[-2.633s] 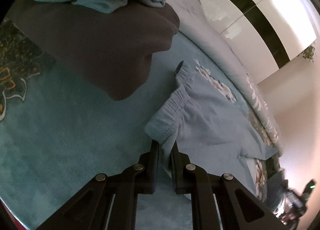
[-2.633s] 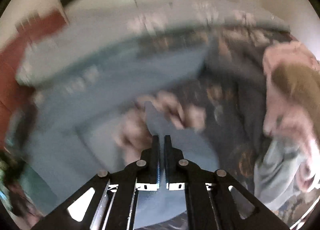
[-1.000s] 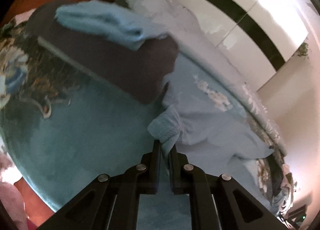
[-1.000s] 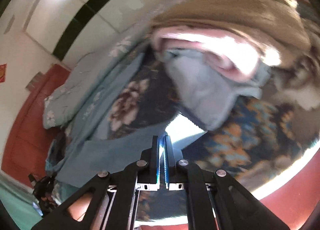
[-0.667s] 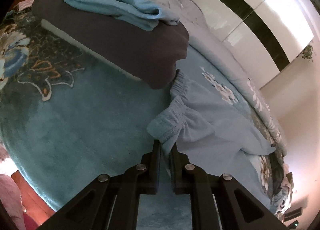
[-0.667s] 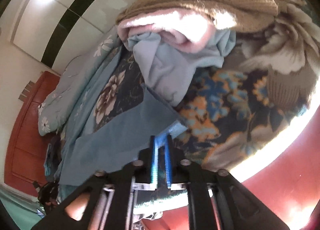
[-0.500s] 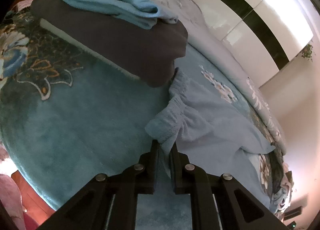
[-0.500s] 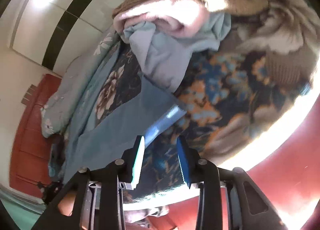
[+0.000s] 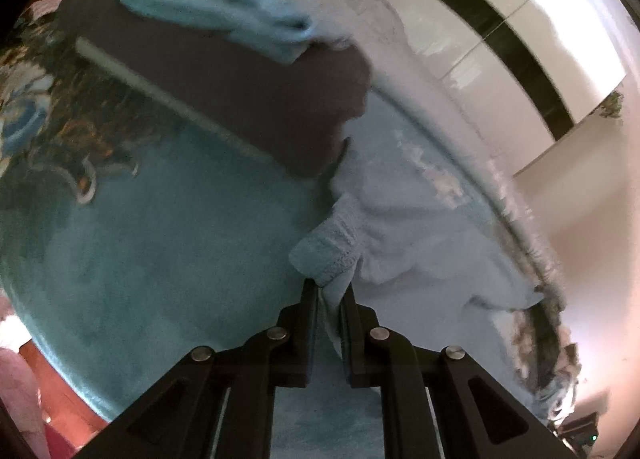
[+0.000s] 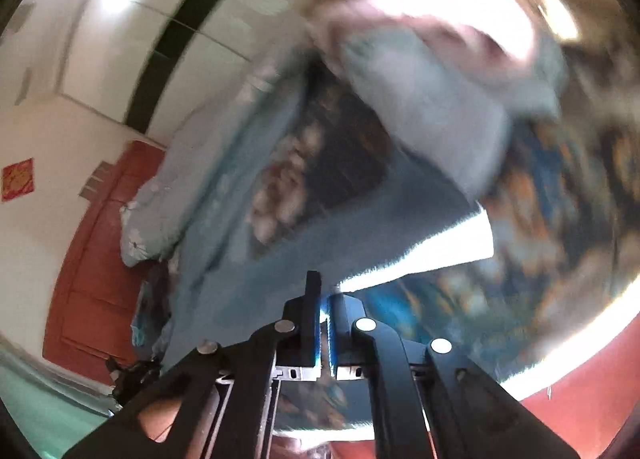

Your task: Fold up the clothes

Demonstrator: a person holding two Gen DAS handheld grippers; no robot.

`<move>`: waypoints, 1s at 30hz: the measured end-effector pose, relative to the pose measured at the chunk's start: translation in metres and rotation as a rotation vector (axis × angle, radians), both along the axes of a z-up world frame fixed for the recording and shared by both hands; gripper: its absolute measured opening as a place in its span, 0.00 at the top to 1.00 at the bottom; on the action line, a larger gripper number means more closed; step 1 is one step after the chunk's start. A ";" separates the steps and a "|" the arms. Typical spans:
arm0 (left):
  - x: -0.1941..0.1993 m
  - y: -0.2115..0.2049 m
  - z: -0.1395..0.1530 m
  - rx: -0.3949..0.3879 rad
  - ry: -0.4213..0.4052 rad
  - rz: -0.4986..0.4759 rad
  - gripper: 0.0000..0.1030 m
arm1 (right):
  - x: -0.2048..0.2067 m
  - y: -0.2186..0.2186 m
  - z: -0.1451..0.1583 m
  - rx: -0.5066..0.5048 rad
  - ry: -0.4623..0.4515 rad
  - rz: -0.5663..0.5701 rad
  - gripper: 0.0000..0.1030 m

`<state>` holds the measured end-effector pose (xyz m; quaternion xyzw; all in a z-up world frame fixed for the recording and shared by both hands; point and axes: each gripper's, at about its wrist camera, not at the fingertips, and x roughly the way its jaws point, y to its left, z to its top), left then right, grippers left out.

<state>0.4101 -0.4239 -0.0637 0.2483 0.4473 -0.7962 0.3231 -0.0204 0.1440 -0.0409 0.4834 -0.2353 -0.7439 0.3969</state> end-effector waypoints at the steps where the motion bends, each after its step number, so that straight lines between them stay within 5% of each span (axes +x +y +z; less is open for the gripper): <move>1: -0.004 -0.003 0.009 -0.007 0.021 -0.004 0.90 | -0.006 -0.006 0.012 -0.015 0.030 0.002 0.97; 5: -0.024 -0.018 0.046 -0.021 0.089 -0.012 0.90 | -0.042 -0.038 0.058 -0.050 0.145 -0.006 0.97; 13: -0.092 -0.067 0.067 0.017 0.012 0.055 0.89 | -0.141 -0.143 0.090 0.009 0.188 -0.047 0.97; 27: -0.180 -0.134 0.003 0.060 -0.215 0.083 0.85 | -0.266 -0.296 0.013 0.381 0.050 -0.095 0.97; 30: -0.184 -0.133 -0.002 0.056 -0.216 0.051 0.75 | -0.270 -0.313 -0.001 0.433 0.053 -0.074 0.97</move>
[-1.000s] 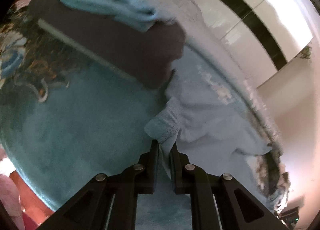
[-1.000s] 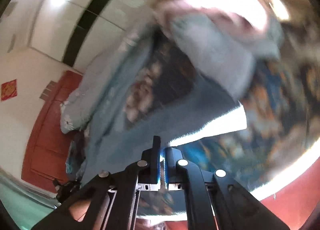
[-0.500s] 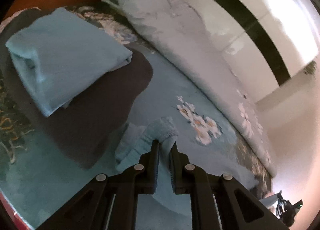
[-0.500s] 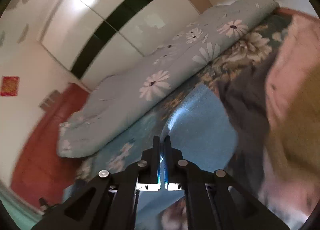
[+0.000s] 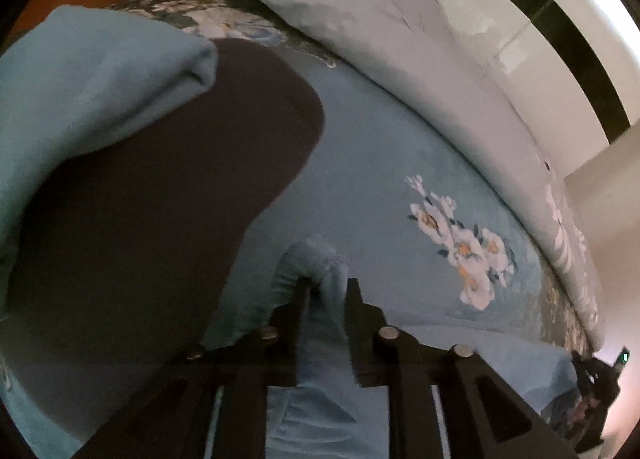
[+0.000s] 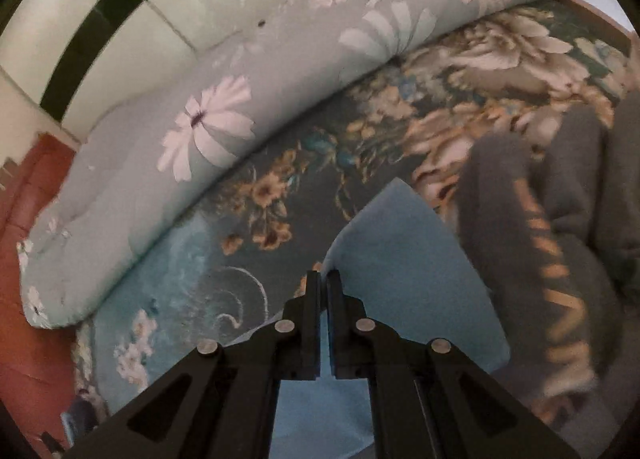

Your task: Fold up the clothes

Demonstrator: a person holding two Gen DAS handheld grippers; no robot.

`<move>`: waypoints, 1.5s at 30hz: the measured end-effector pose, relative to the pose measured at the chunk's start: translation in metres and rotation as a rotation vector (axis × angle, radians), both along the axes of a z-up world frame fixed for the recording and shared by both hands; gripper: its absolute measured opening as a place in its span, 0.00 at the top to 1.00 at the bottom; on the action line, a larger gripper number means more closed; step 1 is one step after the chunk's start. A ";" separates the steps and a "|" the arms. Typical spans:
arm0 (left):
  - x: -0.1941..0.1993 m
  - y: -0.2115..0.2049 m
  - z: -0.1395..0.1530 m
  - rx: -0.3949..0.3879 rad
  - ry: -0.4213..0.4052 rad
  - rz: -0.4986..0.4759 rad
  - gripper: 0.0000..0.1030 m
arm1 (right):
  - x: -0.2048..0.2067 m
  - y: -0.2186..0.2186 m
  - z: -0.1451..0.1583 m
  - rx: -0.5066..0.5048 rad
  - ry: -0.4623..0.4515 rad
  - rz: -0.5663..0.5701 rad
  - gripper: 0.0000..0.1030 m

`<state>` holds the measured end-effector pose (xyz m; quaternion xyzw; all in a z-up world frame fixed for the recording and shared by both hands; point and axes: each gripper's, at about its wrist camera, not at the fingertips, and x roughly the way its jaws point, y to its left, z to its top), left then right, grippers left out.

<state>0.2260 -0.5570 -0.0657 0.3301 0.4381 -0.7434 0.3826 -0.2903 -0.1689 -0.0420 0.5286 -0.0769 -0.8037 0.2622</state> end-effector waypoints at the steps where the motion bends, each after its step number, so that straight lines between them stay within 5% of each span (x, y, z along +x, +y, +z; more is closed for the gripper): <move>1: 0.000 0.002 0.001 -0.008 0.000 -0.018 0.67 | 0.001 -0.005 -0.003 0.021 0.010 0.012 0.96; 4: 0.001 0.009 0.007 -0.017 0.050 -0.065 0.49 | 0.004 -0.013 -0.002 0.026 0.050 0.051 0.95; 5: 0.003 0.012 0.011 -0.016 0.069 -0.073 0.48 | 0.007 -0.014 0.000 0.021 0.070 0.067 0.84; 6: 0.006 0.016 0.015 -0.018 0.087 -0.078 0.47 | 0.011 -0.014 0.005 0.004 0.089 0.086 0.55; 8: 0.016 0.026 0.024 -0.037 0.113 -0.071 0.44 | 0.020 -0.013 0.017 -0.049 0.123 0.130 0.35; 15: 0.077 0.073 0.022 -0.101 0.118 0.064 0.39 | 0.084 0.020 0.066 -0.187 0.288 0.258 0.31; 20: 0.089 0.077 -0.027 0.057 0.146 0.113 0.39 | 0.126 0.057 0.056 -0.264 0.255 0.312 0.31; 27: 0.078 0.061 -0.054 0.113 0.367 0.161 0.40 | 0.147 0.086 0.037 -0.298 0.190 0.313 0.31; 29: 0.076 0.058 -0.057 0.113 0.378 0.194 0.42 | 0.148 0.091 0.032 -0.295 0.175 0.304 0.31; 30: 0.075 0.058 -0.057 0.110 0.375 0.203 0.51 | 0.148 0.094 0.029 -0.292 0.171 0.298 0.31; 31: 0.074 0.058 -0.056 0.107 0.372 0.213 0.72 | 0.147 0.098 0.027 -0.291 0.166 0.289 0.31; 33: 0.073 0.060 -0.053 0.098 0.376 0.226 0.86 | 0.145 0.102 0.023 -0.294 0.150 0.271 0.31; 40: 0.098 0.094 -0.016 -0.002 0.443 0.206 0.89 | 0.149 0.115 0.012 -0.288 0.115 0.241 0.31; 45: 0.146 0.116 -0.003 -0.089 0.409 0.201 0.89 | 0.150 0.115 0.004 -0.299 0.091 0.235 0.31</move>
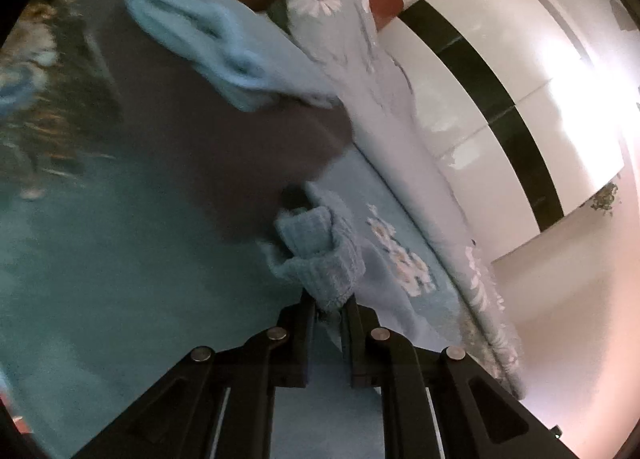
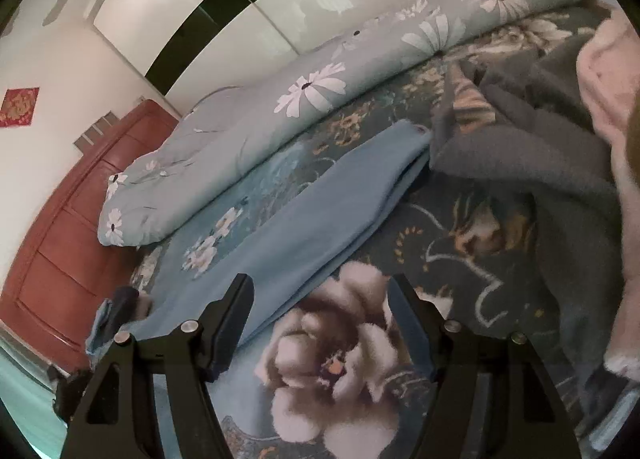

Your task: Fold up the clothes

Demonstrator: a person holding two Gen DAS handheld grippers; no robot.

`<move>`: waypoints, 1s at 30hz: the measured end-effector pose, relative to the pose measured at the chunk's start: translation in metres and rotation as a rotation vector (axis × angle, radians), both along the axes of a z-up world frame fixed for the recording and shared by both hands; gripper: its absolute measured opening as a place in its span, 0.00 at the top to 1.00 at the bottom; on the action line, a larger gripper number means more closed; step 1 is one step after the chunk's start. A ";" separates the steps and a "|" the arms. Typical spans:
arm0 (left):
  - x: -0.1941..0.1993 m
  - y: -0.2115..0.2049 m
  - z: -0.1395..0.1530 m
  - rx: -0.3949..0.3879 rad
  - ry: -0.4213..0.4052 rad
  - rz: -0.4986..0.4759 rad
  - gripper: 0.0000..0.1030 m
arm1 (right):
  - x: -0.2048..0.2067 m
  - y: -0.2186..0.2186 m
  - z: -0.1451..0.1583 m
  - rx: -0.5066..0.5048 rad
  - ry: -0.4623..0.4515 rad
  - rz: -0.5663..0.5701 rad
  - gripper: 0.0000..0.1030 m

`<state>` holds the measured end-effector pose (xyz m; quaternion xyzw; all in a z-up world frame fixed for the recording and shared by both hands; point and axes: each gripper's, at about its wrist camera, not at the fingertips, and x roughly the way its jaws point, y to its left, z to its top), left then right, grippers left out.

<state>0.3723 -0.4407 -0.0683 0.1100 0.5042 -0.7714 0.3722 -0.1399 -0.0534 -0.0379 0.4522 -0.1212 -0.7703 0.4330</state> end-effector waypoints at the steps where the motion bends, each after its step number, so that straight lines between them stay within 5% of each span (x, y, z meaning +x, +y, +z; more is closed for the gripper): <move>1: 0.014 0.000 -0.003 0.016 0.004 0.010 0.89 | -0.001 -0.002 -0.002 -0.001 -0.007 0.001 0.31; 4: 0.040 0.006 -0.019 0.086 0.050 0.056 0.89 | -0.004 -0.014 -0.009 -0.001 -0.028 0.006 0.31; 17: 0.097 0.016 -0.047 0.136 0.045 0.145 0.89 | -0.039 -0.070 -0.043 -0.020 -0.123 -0.094 0.31; 19: 0.103 0.014 -0.052 0.154 0.050 0.148 0.89 | -0.038 -0.075 -0.044 -0.029 -0.137 -0.077 0.45; 21: 0.109 0.012 -0.054 0.163 0.052 0.149 0.89 | -0.038 -0.081 -0.047 -0.028 -0.164 -0.062 0.80; 23: 0.110 0.013 -0.053 0.164 0.050 0.146 0.89 | -0.038 -0.085 -0.050 -0.019 -0.176 -0.062 0.93; 30: 0.105 0.010 -0.044 0.172 0.069 0.104 0.89 | -0.039 -0.065 -0.010 -0.092 -0.099 -0.073 0.95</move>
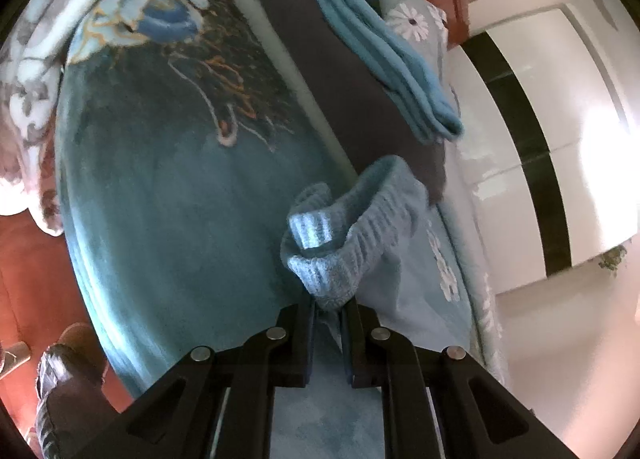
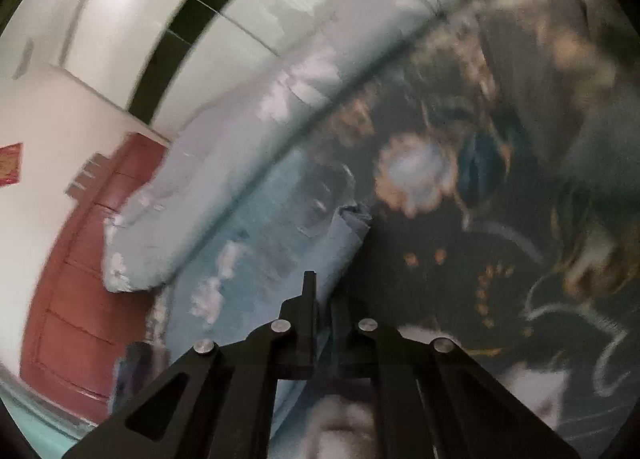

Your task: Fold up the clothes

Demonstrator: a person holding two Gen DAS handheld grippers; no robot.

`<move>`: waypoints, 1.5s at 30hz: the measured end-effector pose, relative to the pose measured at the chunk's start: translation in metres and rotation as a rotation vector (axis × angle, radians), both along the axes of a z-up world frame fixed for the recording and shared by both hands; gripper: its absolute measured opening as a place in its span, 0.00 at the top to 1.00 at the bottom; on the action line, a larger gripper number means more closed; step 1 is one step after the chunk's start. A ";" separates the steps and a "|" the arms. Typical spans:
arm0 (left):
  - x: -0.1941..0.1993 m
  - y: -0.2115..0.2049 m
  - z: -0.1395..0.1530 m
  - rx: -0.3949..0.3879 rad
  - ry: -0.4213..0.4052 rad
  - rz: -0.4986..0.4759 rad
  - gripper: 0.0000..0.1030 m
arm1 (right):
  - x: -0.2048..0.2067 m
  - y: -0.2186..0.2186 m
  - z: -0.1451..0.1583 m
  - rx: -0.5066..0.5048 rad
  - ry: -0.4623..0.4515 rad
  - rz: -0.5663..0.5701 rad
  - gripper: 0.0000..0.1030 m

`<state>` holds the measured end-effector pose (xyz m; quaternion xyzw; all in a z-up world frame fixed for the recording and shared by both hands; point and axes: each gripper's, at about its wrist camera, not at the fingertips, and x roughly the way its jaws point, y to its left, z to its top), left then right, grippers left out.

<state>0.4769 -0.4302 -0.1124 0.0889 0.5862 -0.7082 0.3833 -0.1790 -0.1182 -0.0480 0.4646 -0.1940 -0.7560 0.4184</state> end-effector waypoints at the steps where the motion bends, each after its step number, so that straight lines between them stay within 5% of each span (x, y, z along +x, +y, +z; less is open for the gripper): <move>1: -0.004 0.003 -0.001 0.010 0.008 -0.020 0.89 | 0.001 0.006 0.011 0.005 0.038 -0.002 0.95; 11: -0.019 0.008 -0.021 0.064 0.016 -0.075 0.85 | 0.004 0.024 0.021 0.123 0.111 -0.005 0.95; 16: -0.026 0.010 -0.014 0.028 -0.029 -0.085 0.85 | 0.073 -0.014 0.092 0.156 0.412 0.126 0.95; 20: -0.024 0.013 -0.019 0.053 -0.002 -0.077 0.85 | 0.157 -0.055 0.116 0.186 0.604 0.333 0.95; 25: -0.021 0.017 -0.020 0.062 0.008 -0.076 0.84 | 0.250 -0.109 0.088 0.238 0.668 0.579 0.95; 33: -0.011 0.019 -0.026 0.080 0.055 -0.091 0.84 | 0.367 -0.145 0.010 0.368 0.719 0.816 0.95; 42: 0.004 0.017 -0.033 0.091 0.095 -0.104 0.84 | 0.392 -0.154 -0.007 0.467 0.779 0.834 0.90; 45: 0.005 0.017 -0.035 0.094 0.105 -0.105 0.83 | 0.399 -0.148 -0.005 0.460 0.771 0.874 0.76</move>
